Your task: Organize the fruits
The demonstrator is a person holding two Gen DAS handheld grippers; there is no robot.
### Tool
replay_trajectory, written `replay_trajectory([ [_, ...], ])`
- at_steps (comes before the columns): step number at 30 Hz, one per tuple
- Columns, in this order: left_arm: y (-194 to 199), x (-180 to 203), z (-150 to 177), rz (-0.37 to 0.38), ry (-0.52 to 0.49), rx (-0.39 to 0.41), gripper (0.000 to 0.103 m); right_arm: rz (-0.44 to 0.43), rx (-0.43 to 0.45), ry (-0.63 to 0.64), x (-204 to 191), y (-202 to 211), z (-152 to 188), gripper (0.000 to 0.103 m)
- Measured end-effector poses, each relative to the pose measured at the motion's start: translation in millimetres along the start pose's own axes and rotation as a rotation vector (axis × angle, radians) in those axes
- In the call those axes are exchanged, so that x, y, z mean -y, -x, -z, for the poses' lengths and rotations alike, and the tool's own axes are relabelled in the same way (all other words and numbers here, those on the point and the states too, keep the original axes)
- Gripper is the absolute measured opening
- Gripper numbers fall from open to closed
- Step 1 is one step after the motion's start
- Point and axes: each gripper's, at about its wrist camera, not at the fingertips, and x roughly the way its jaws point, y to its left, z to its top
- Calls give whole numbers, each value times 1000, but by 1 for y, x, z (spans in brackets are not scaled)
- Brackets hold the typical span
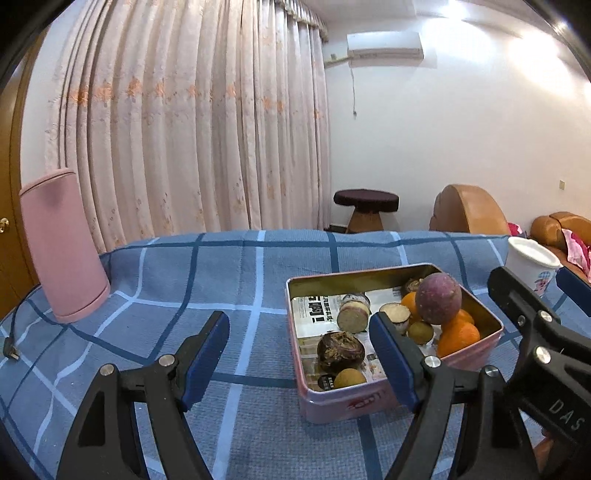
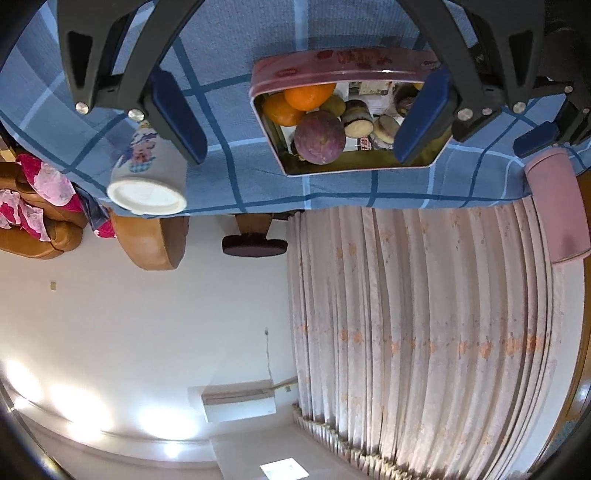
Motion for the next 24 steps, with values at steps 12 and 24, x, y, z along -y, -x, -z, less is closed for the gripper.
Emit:
replay_trajectory([
  [12, 11, -1, 3, -29, 2, 42, 80, 16, 54, -61, 12, 18, 1, 103],
  [24, 12, 1, 4, -34, -6, 47, 81, 22, 66, -57, 12, 22, 1, 103],
])
